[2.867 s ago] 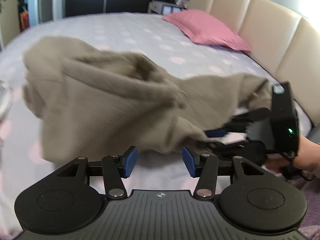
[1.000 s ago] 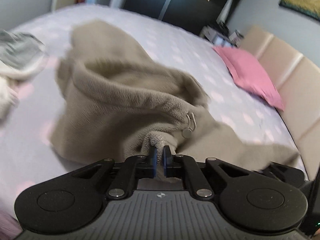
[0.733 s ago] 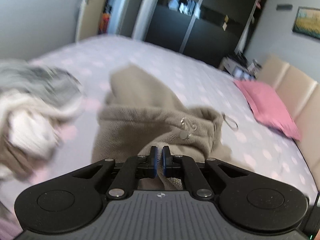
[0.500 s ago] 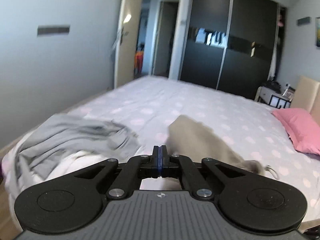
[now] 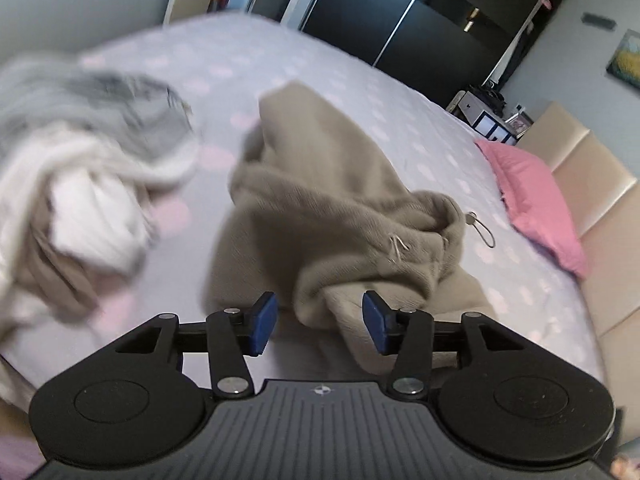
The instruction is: Fold clothes
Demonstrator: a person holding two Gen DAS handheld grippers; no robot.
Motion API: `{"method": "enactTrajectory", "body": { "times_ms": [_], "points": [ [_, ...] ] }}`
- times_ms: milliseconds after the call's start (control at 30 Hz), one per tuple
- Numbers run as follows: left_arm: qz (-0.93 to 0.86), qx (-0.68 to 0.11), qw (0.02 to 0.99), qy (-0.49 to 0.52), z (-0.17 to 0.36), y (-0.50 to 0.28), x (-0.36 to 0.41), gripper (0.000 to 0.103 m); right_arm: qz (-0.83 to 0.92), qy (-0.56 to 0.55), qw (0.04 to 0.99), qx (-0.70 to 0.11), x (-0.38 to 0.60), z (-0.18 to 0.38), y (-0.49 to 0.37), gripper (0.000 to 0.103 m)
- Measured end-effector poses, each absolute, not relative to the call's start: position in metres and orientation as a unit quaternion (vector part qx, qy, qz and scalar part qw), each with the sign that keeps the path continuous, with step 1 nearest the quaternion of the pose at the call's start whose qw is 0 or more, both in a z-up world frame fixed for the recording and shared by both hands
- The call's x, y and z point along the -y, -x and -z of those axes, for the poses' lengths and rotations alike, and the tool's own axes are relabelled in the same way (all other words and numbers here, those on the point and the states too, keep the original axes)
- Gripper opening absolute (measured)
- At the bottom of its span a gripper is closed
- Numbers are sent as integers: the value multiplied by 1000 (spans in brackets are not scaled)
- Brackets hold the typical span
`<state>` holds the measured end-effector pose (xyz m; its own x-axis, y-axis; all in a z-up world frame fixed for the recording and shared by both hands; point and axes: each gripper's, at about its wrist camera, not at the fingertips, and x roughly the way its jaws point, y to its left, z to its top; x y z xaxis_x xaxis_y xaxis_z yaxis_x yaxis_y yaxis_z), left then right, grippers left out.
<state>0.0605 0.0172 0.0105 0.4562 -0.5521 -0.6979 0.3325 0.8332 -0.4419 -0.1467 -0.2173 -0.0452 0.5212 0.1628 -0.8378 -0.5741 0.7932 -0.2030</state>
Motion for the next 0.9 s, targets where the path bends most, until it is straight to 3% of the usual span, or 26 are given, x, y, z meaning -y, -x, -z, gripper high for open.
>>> {"method": "enactTrajectory", "body": {
  "times_ms": [367,400,533,600,667,900],
  "points": [
    [265,-531,775,218,43,-84,10,49,-222,224,836,-449,229,52,148,10],
    [266,-538,768,221,48,-85,13,46,-223,225,835,-450,229,53,148,11],
    [279,-543,767,199,59,-83,25,13,-224,228,831,-454,231,59,149,16],
    [281,-531,779,178,55,-79,27,8,-221,226,833,-455,234,60,151,21],
    [284,-513,795,153,47,-75,28,6,-217,223,835,-454,236,60,152,37],
    [268,-476,831,102,16,-71,6,5,-212,223,845,-437,244,48,156,50]
  ]
}}
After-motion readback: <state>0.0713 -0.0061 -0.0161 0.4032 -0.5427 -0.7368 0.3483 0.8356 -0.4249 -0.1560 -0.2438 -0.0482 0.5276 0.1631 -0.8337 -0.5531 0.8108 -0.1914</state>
